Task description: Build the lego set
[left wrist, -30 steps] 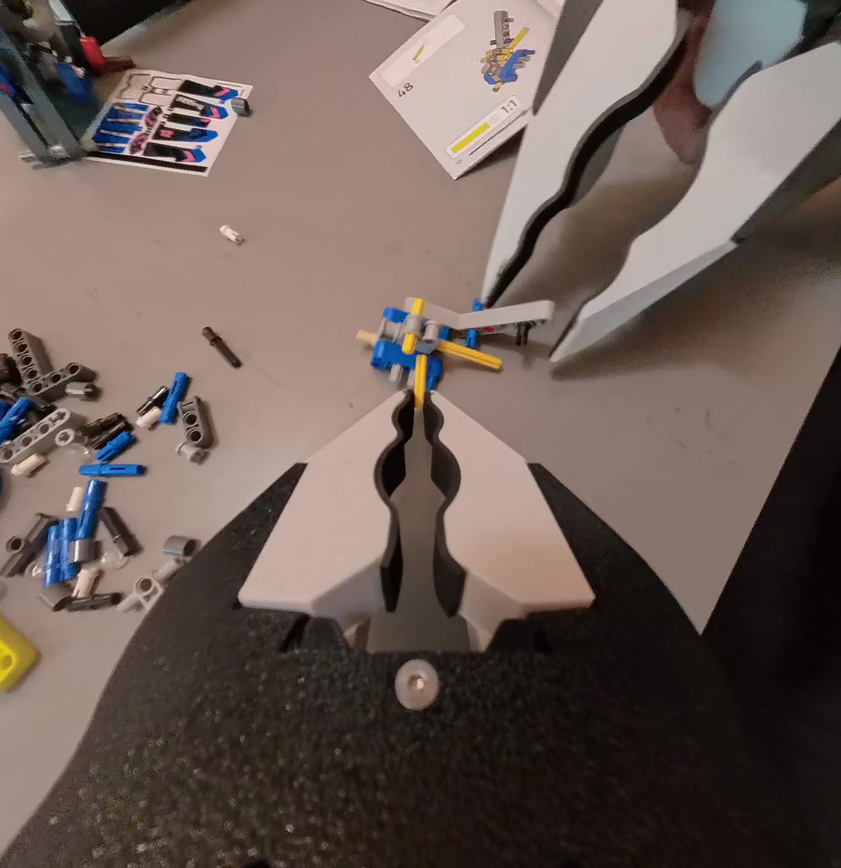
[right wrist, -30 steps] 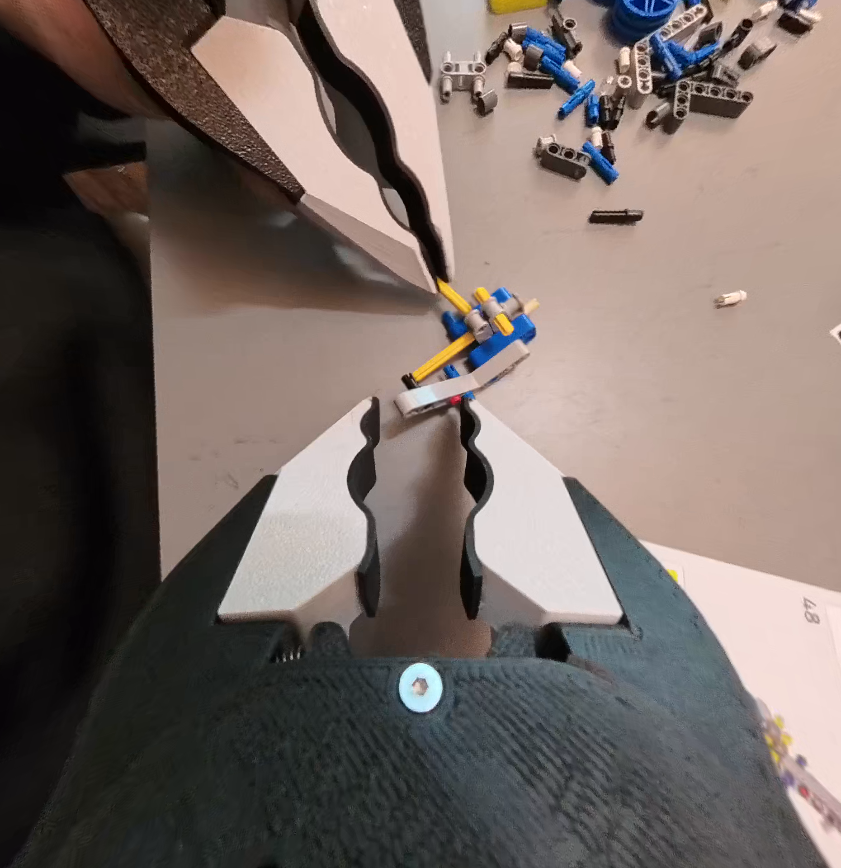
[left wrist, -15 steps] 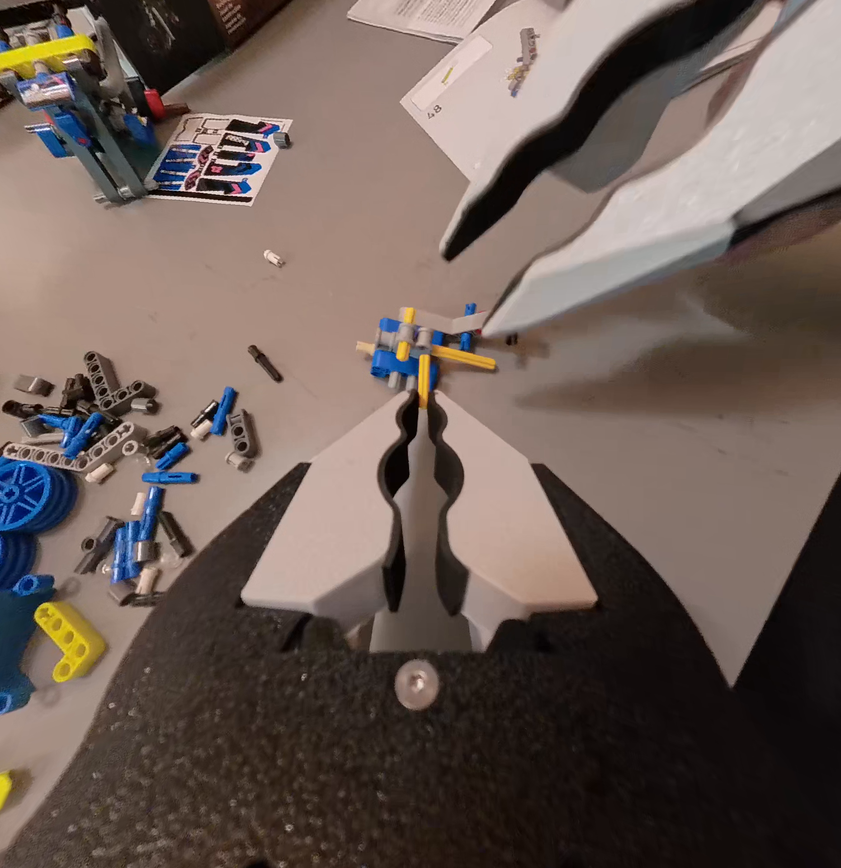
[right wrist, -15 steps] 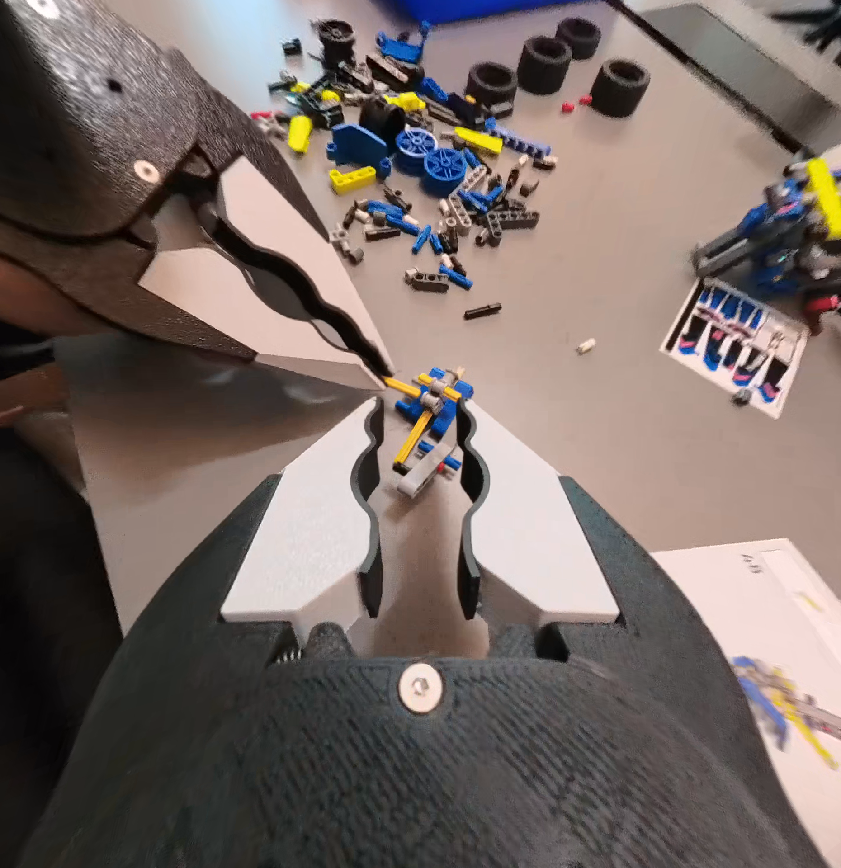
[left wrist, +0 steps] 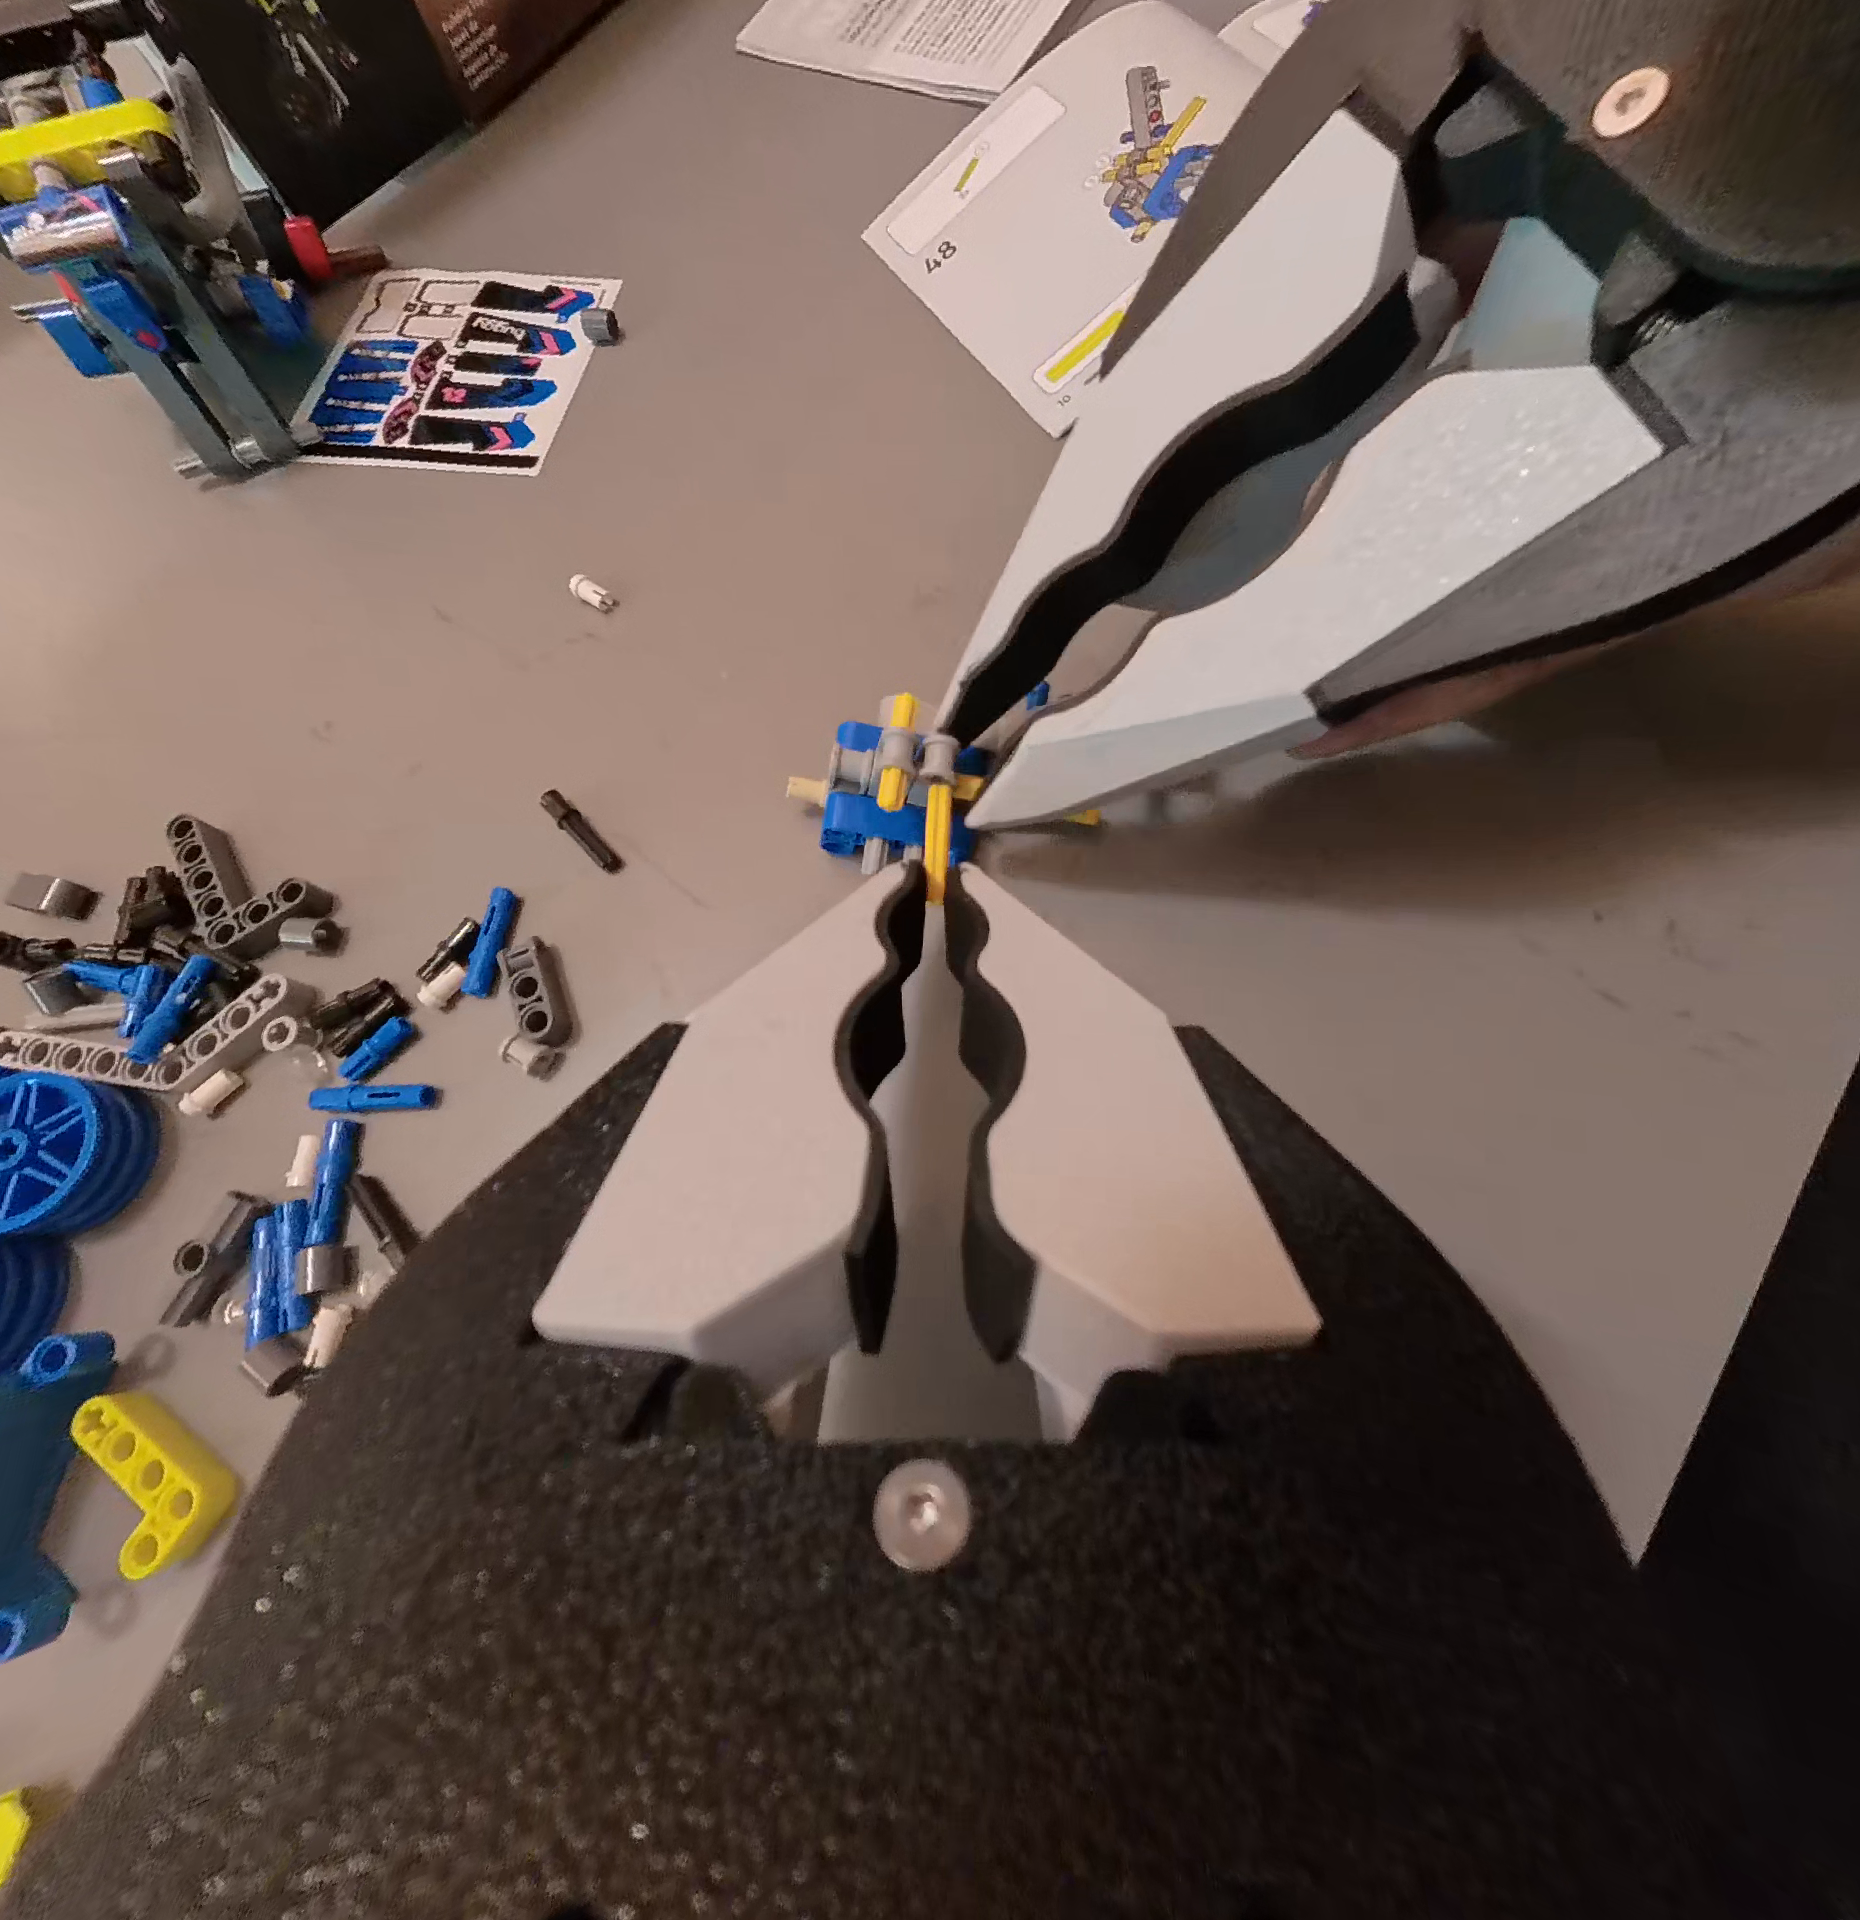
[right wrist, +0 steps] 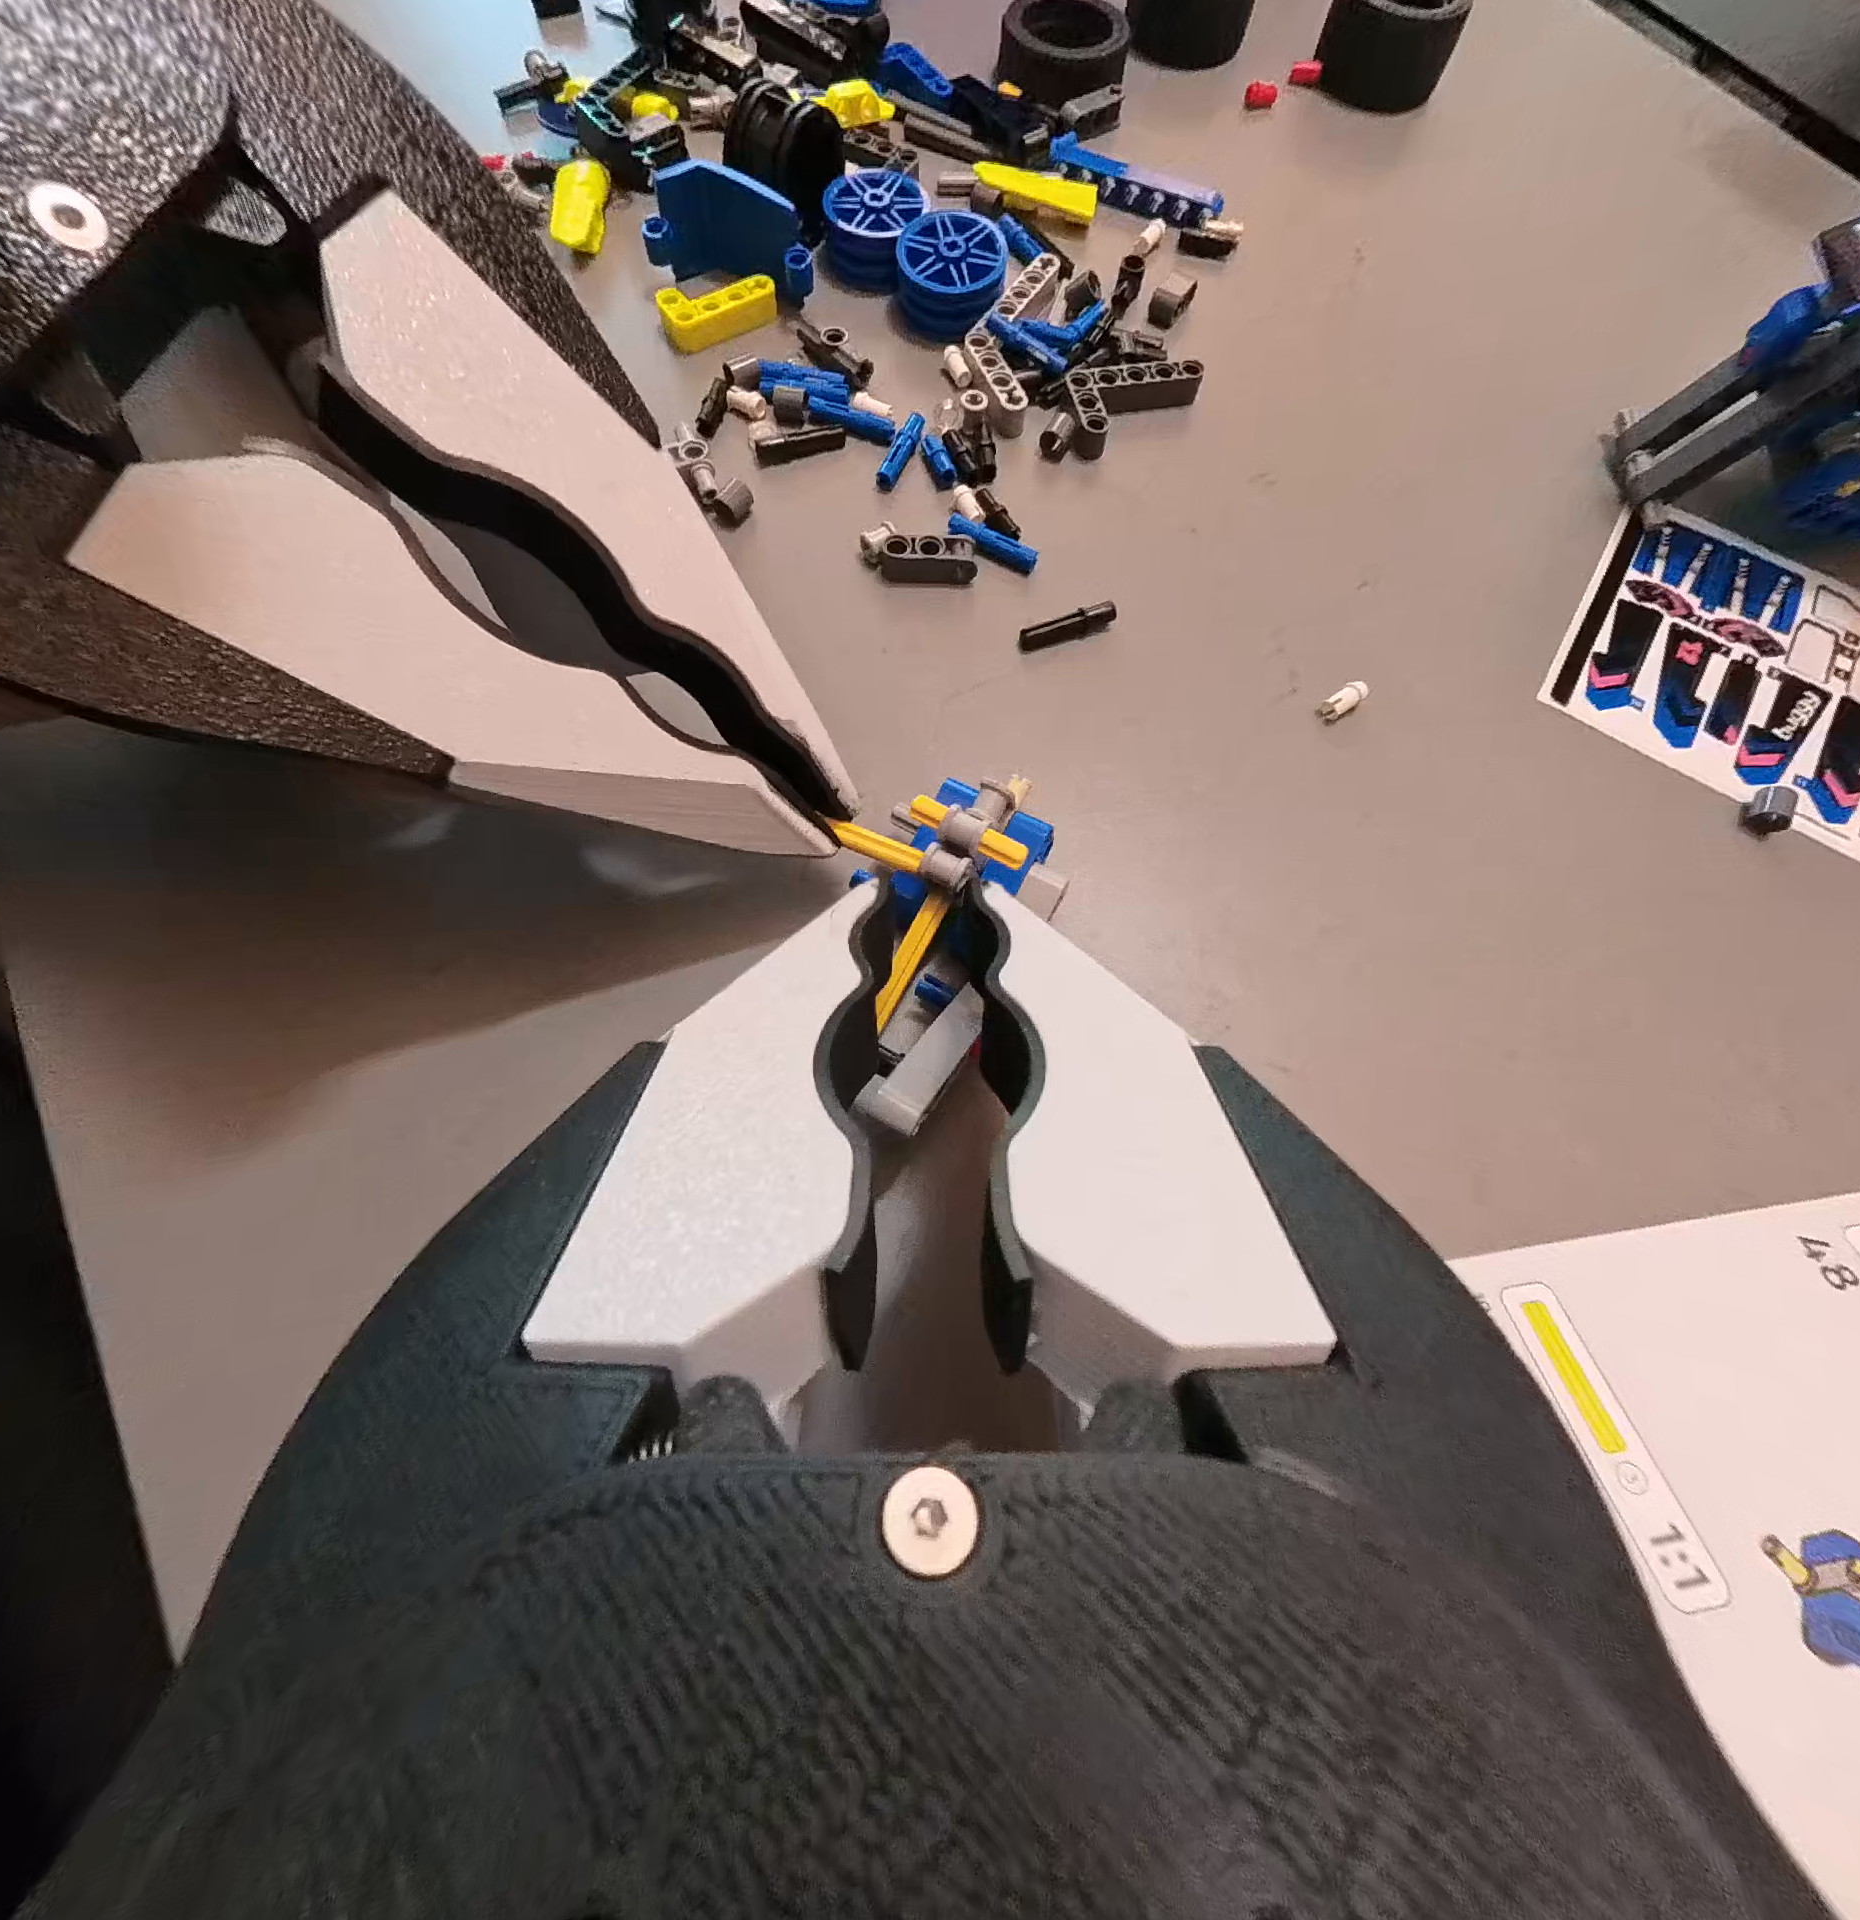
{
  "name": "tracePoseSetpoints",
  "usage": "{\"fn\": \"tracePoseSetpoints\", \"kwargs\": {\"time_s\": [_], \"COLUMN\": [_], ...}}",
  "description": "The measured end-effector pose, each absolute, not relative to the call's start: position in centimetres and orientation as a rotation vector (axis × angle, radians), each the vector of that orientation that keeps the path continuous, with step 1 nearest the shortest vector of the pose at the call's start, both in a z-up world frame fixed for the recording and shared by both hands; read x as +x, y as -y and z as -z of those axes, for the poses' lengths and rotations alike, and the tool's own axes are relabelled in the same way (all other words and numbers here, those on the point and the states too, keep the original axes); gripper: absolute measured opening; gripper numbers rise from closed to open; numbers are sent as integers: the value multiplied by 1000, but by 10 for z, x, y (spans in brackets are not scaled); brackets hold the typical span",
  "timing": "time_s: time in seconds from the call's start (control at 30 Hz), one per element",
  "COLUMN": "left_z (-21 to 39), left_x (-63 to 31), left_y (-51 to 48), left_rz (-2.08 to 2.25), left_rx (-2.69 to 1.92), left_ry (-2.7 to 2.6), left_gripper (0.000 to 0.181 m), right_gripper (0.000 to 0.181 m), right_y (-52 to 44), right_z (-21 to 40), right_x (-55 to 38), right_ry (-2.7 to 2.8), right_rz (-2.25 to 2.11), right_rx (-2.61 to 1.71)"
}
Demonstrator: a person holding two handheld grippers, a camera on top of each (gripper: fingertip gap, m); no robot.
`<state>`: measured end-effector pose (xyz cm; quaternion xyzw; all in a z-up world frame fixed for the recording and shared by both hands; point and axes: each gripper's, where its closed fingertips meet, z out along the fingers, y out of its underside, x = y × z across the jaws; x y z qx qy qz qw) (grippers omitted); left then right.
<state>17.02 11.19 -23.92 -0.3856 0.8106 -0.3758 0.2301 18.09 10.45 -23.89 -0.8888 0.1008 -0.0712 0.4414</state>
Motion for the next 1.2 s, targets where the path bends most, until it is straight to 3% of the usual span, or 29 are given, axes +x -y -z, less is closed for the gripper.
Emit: {"fn": "tracePoseSetpoints", "kwargs": {"time_s": [0.77, 0.87, 1.2], "left_z": [237, 237, 237], "left_x": [173, 173, 173], "left_y": [-110, -111, -112], "left_rz": [1019, 1012, 1015], "left_rx": [-1047, -1050, -1055], "left_ry": [-2256, -2252, -2248], "left_gripper": [0, 0, 0], "right_gripper": [7, 19, 5], "right_y": [-102, -101, -98], "right_z": [244, 244, 248], "right_x": [186, 184, 185], "right_ry": [-207, -213, -191], "right_rz": [272, 270, 324], "right_rx": [-2226, -2228, -2281]}}
